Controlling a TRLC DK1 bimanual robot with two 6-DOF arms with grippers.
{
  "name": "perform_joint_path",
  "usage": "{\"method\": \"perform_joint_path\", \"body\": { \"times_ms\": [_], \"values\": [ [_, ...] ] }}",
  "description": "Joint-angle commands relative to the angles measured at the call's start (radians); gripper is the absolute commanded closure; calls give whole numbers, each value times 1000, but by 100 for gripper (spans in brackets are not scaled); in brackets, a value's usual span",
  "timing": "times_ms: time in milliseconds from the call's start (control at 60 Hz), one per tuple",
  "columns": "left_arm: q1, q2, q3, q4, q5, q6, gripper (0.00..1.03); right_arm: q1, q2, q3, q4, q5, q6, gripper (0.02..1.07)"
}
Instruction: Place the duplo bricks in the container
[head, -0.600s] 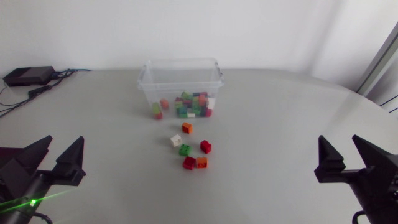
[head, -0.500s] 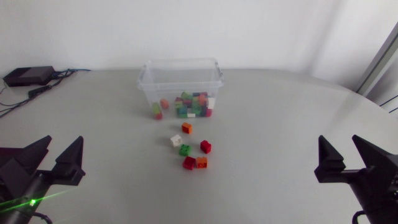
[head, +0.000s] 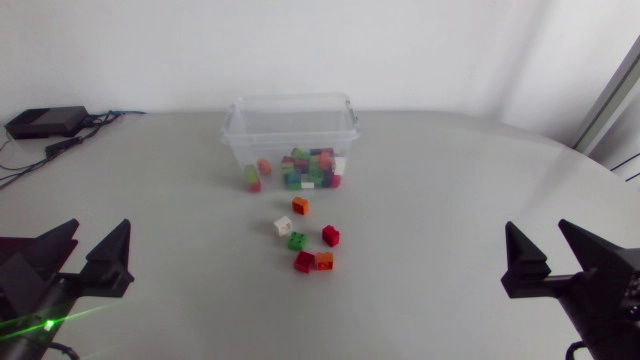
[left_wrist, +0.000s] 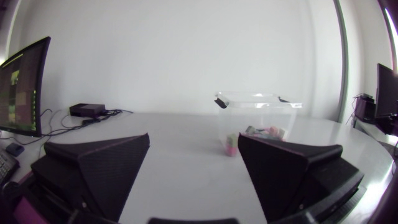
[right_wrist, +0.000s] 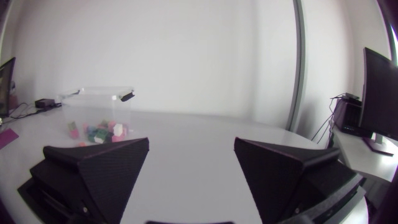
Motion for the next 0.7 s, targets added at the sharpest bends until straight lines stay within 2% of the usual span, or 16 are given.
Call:
{"method": "perform_joint_path", "body": {
  "times_ms": [0,200,417,683],
  "values": [
    [2,-8,73,-6,-1,0,5,18,-6,61,-21,3,14,8],
    [-24,41,183,-33,-1,-4,5,34,72,183,-45,8,8,8],
    [-42,199,252,19,-1,-6,5,61,246,314,-28,14,-6,8],
    [-113,426,349,57,-21,-9,5,126,463,420,5,46,-6,7]
  ]
}}
